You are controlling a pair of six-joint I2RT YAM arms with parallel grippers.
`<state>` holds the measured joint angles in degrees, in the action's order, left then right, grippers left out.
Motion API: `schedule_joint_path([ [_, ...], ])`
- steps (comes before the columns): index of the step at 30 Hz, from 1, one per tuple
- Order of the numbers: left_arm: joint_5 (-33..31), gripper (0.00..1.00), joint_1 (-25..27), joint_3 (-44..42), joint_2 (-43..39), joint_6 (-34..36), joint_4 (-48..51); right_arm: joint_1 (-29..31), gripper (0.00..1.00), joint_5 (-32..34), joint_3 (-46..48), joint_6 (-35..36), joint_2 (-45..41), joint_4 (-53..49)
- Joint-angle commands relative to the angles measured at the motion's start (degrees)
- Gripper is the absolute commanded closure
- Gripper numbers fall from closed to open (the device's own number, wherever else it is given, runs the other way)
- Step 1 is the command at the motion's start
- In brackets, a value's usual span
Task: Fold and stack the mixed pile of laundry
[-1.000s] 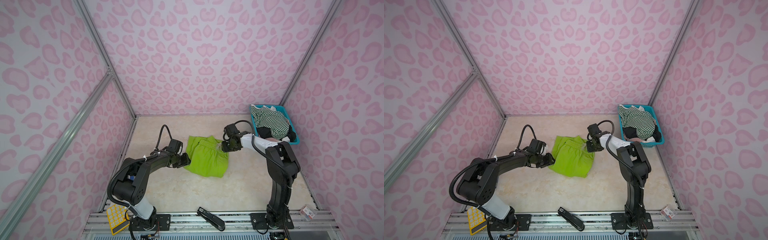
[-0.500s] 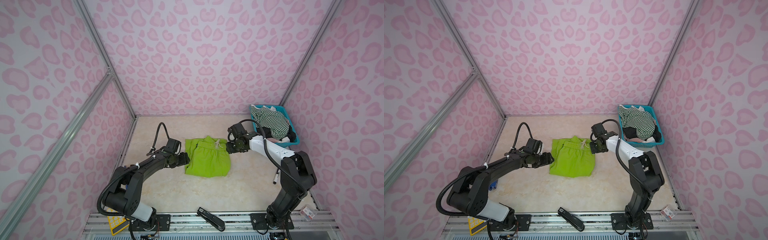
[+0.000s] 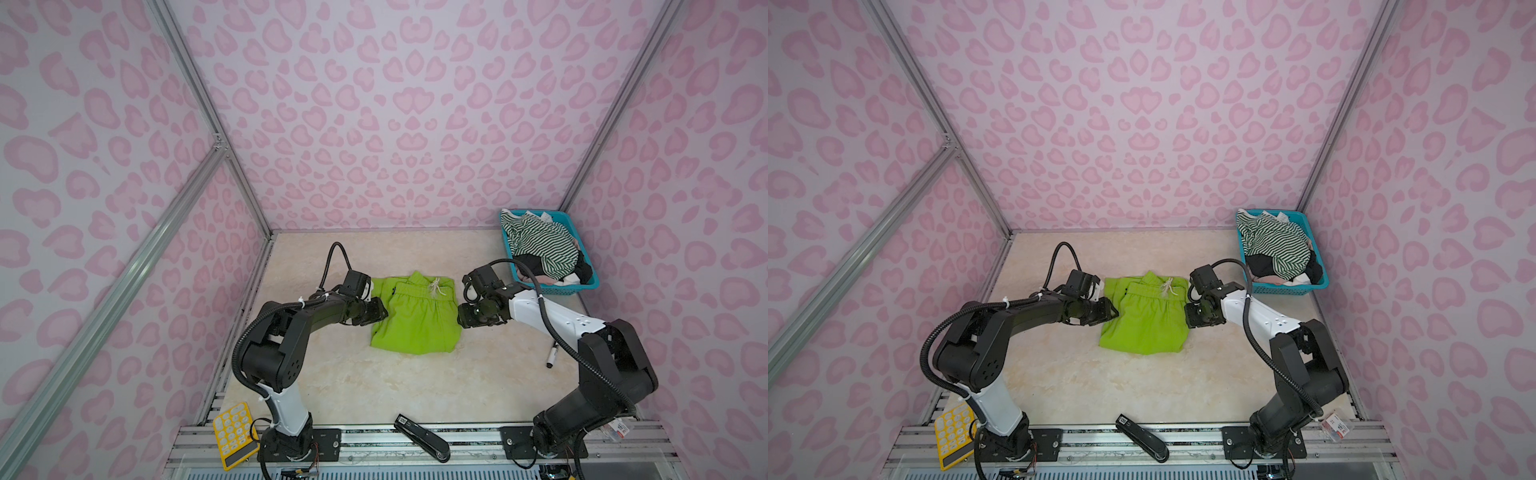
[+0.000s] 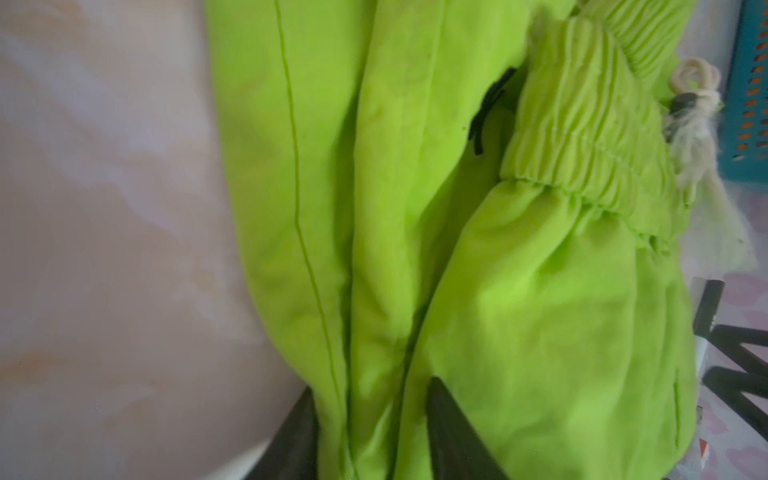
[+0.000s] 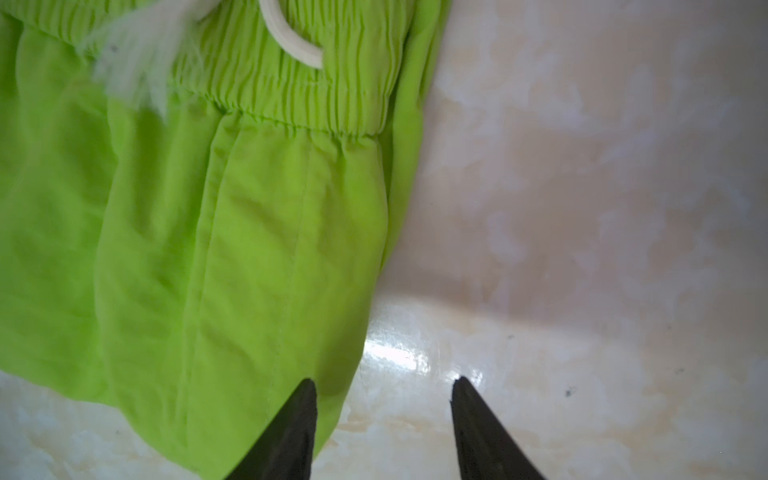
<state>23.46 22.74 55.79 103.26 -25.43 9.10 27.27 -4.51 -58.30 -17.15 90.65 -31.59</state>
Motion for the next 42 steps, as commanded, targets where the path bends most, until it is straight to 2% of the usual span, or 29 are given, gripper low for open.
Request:
schedule_joint_path([
  [1,-3.78,0.83,-0.37,2.36,1.27,-1.48,2.18,0.09,0.47,-0.10,0.60,-0.87,-0.87,0.55],
  [7,-11.43,0.97,-2.51,10.98,3.98,-1.71,8.38,0.07,0.47,1.64,1.09,-0.83,-3.82,-0.54],
  [11,-14.71,0.97,-6.72,19.69,8.53,0.06,13.85,0.11,0.47,2.78,2.06,-0.31,-6.26,-1.47],
  [20,-15.27,0.97,-19.75,40.25,22.32,1.90,22.48,-0.18,0.47,3.90,5.25,0.23,-9.81,-1.98],
  [29,-15.34,0.97,-30.60,53.13,29.00,1.16,24.78,-0.20,0.47,3.90,5.31,0.84,-10.20,-2.69],
  [34,-16.47,0.97,-34.28,65.76,35.52,1.32,29.81,-0.20,0.47,3.63,4.65,0.91,-10.31,-2.89],
  [38,-20.02,0.97,-35.43,73.57,38.64,1.96,33.70,-0.20,0.47,3.63,5.04,0.73,-10.67,-2.82],
  [42,-23.36,0.97,-35.75,75.58,38.06,2.44,35.09,-0.20,0.47,3.46,5.77,0.55,-10.85,-2.60],
])
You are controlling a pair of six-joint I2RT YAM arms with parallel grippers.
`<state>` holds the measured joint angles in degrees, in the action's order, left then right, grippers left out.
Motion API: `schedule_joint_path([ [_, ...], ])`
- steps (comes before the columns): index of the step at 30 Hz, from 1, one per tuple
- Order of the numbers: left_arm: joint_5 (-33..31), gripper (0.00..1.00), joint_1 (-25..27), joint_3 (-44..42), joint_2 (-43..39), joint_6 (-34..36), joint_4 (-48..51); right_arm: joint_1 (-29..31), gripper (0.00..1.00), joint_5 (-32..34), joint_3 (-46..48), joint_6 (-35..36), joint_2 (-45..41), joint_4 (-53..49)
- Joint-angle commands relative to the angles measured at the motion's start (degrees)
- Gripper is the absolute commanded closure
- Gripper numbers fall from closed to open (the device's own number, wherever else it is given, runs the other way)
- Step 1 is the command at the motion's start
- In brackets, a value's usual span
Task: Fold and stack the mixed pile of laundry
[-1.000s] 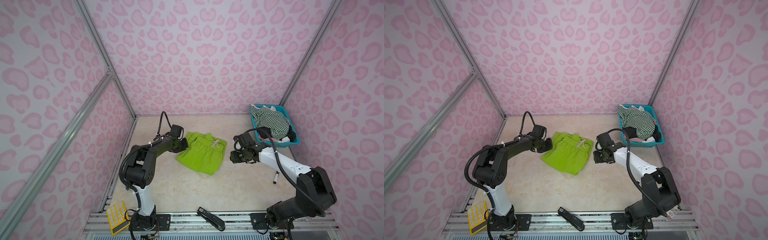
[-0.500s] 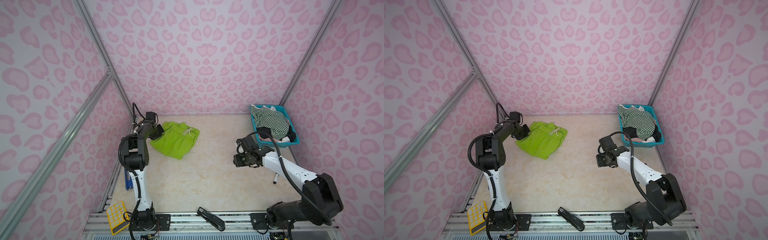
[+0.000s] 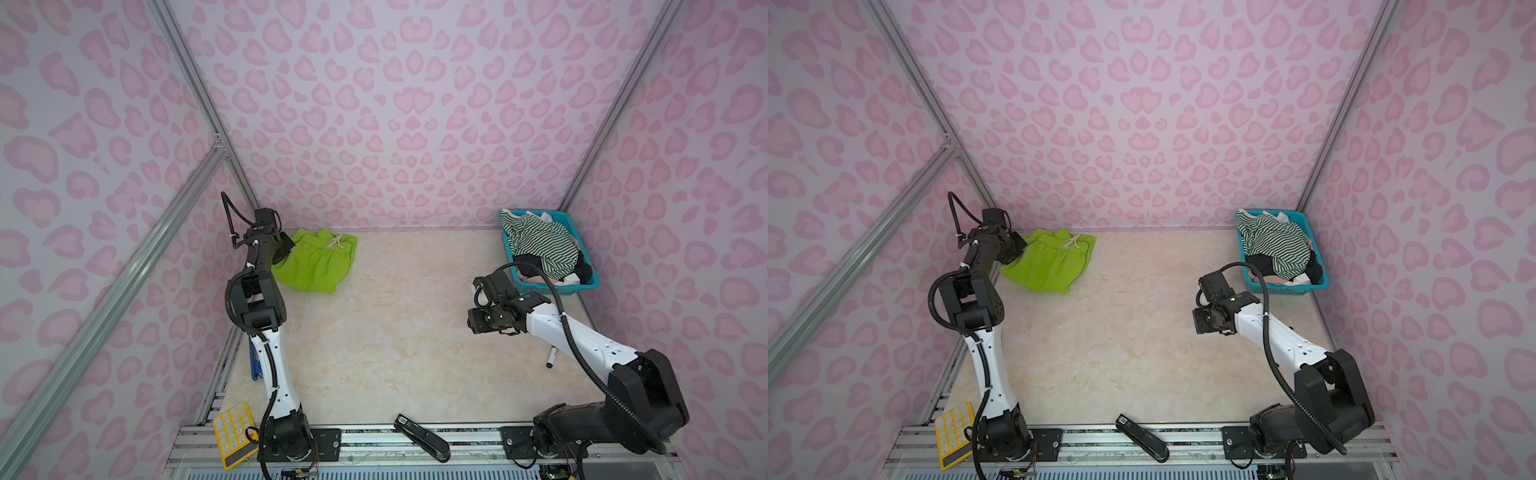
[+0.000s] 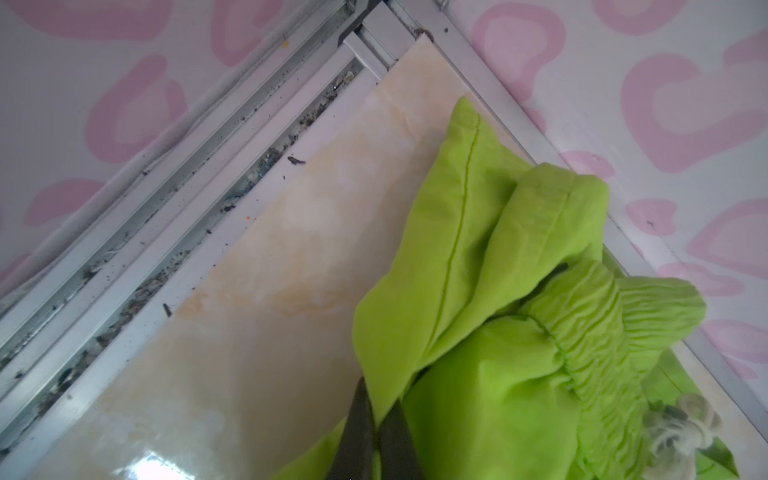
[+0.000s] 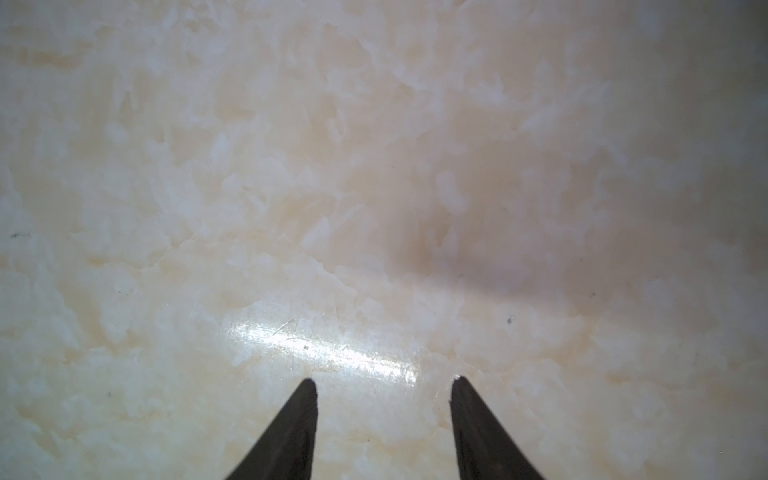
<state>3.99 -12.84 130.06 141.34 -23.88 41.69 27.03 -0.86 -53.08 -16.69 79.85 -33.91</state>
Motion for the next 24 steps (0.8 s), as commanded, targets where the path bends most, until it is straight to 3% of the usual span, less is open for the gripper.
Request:
schedule_joint_path([
  [1,-4.65,0.92,-0.17,1.34,-0.51,1.10,2.60,0.03,0.47,-0.32,0.80,0.02,-0.06,0.02],
  [4,-7.11,0.73,-0.17,1.03,-2.25,1.64,2.92,0.00,0.47,-0.76,1.03,-0.17,-0.13,0.42],
  [8,-11.31,0.54,-0.12,0.81,-4.51,2.82,3.66,0.04,0.47,-1.14,1.05,-0.35,-0.64,0.64],
  [13,-12.89,0.46,-0.08,0.39,-7.59,4.15,4.26,0.04,0.47,-1.42,1.45,-0.36,-1.71,0.99],
  [18,-15.66,0.29,0.82,-3.64,-13.86,5.68,1.55,0.04,0.47,-1.73,1.84,-0.39,-2.20,1.42],
  [24,-19.99,0.27,1.41,-5.09,-19.38,6.77,1.47,0.04,0.47,-2.04,2.63,-0.39,-3.28,1.89],
])
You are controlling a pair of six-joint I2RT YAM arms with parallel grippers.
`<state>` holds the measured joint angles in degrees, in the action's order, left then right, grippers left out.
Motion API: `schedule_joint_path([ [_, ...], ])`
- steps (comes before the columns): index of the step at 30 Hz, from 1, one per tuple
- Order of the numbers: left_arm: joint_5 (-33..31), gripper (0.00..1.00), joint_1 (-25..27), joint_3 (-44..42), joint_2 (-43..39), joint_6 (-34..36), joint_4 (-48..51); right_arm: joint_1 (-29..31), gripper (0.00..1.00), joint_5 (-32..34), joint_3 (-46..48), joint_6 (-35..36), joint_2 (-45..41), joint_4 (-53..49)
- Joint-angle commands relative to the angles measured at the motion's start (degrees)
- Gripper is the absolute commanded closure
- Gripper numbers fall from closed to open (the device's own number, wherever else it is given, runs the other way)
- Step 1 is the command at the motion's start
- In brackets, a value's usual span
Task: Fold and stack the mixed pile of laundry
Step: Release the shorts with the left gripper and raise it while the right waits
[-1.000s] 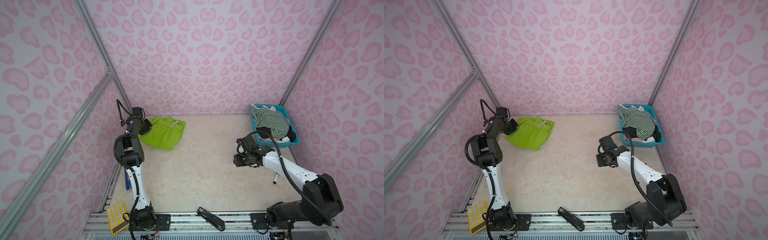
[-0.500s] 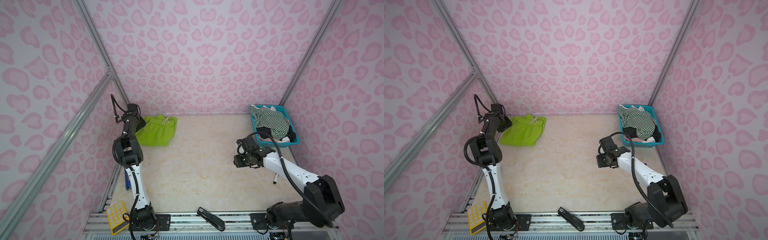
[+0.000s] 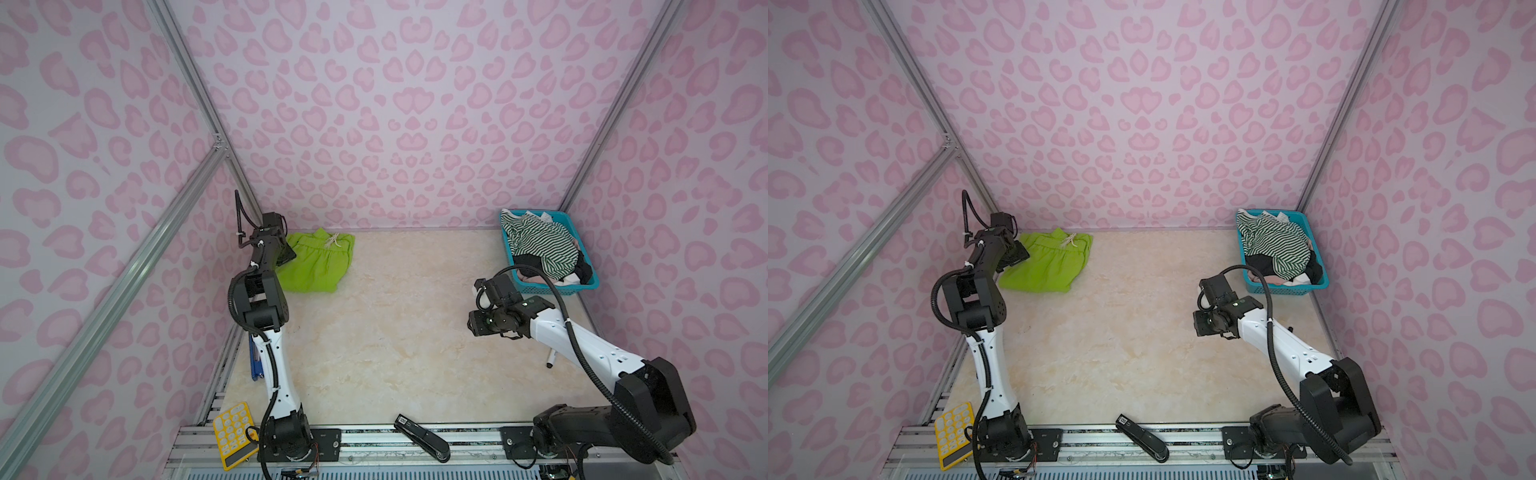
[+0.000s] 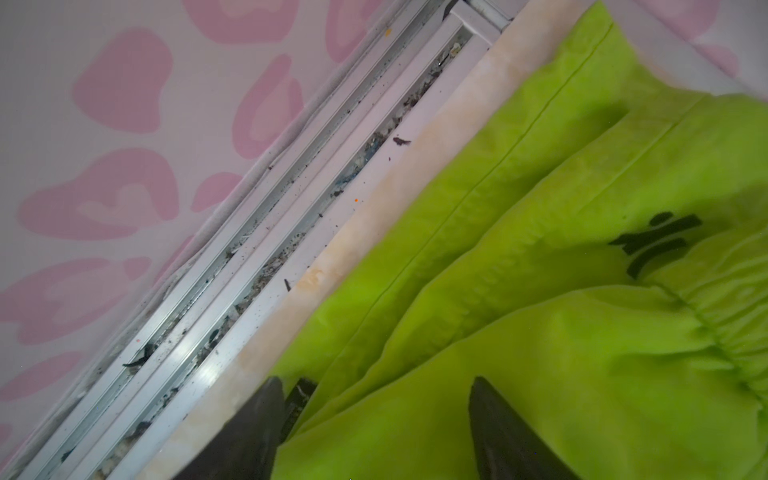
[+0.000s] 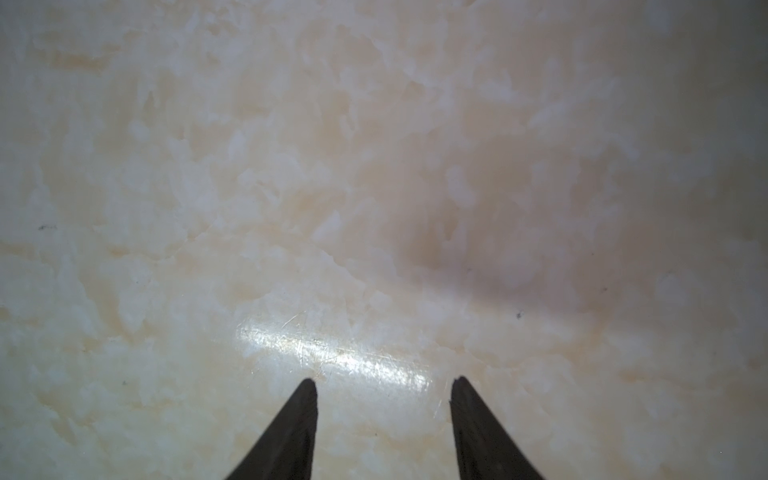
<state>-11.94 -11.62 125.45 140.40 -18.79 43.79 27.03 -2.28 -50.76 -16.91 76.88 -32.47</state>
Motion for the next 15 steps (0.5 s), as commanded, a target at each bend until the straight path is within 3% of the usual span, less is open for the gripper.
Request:
schedule_joint_path([
  [1,-5.03,0.27,0.36,-0.94,-19.31,2.07,-0.79,0.04,0.47,-0.53,0.32,-0.09,-0.49,0.33],
  [6,-6.94,0.27,0.58,-5.22,-24.31,2.44,-3.25,-0.07,0.47,-0.17,0.27,0.37,-1.19,0.46],
  [15,-3.83,0.26,0.81,-17.83,-35.58,1.78,-11.17,-0.87,0.46,-0.52,0.54,0.19,-1.98,1.42],
])
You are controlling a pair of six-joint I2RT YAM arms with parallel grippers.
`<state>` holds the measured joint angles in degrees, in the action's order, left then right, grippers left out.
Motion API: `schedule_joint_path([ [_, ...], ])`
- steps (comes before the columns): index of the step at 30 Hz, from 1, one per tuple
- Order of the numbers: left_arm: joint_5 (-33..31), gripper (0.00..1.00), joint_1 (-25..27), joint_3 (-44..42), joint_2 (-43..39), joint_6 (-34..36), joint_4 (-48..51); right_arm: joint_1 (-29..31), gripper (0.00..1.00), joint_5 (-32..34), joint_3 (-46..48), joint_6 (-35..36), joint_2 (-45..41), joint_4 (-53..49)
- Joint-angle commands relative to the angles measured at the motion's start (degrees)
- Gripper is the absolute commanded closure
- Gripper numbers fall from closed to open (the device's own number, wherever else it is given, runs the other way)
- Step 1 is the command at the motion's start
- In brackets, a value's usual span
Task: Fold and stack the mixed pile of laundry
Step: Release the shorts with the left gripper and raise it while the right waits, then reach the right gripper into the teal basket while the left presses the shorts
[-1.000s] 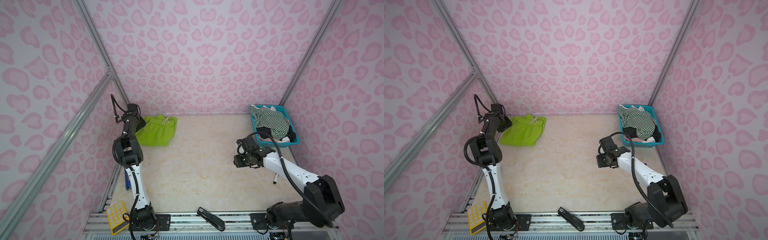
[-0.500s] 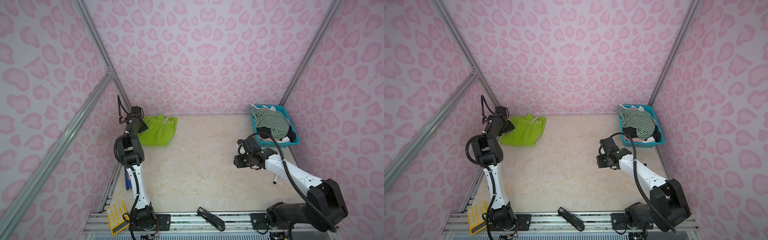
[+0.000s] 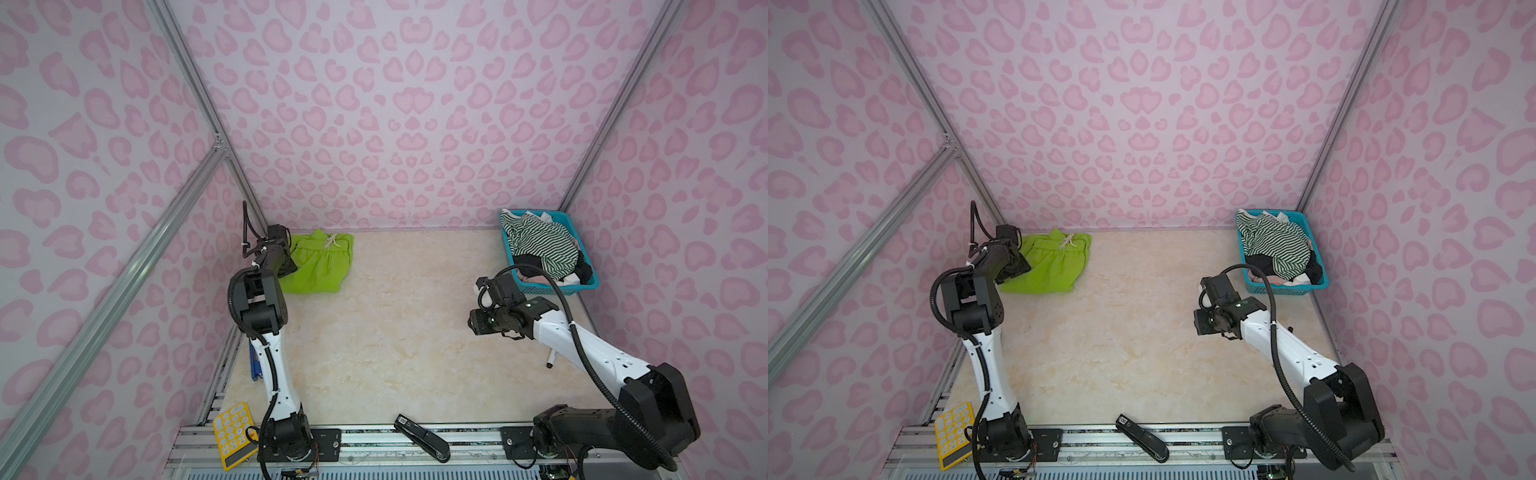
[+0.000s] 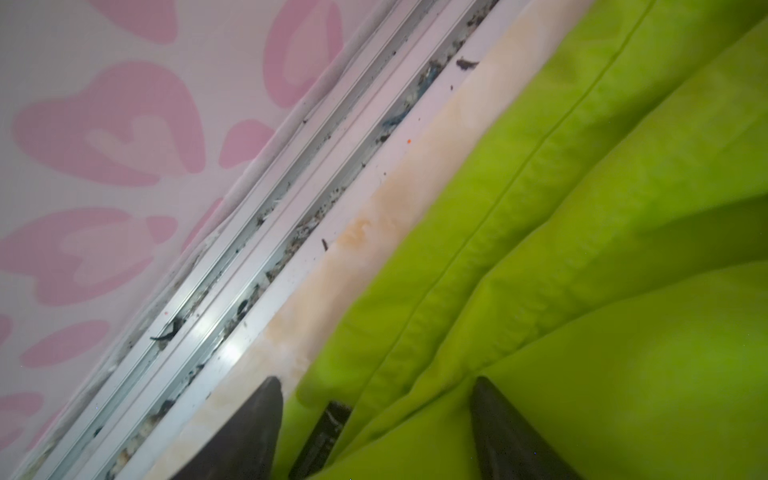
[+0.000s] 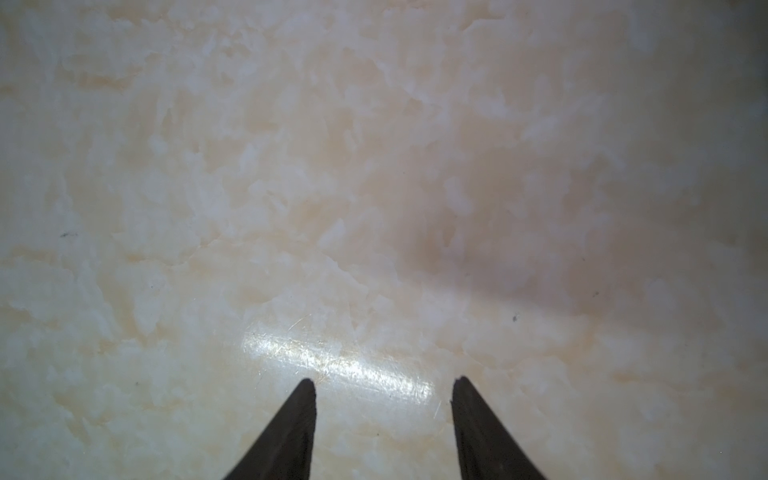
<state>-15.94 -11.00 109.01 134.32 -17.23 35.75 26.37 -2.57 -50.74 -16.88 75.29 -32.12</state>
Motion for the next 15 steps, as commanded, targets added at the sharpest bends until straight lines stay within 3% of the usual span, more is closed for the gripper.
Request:
schedule_joint_path([
  [1,0.03,0.26,0.19,-1.69,-30.17,0.52,-3.20,-0.43,0.46,-0.31,0.50,0.37,-0.57,1.09],
  [8,1.75,0.26,0.28,-4.10,-33.87,1.85,-3.19,-2.38,0.46,0.27,-0.05,1.40,-1.53,0.91],
  [15,12.06,0.26,2.01,-11.11,-38.21,5.34,-2.17,-7.72,0.45,3.13,-4.63,3.03,-1.51,-0.54],
])
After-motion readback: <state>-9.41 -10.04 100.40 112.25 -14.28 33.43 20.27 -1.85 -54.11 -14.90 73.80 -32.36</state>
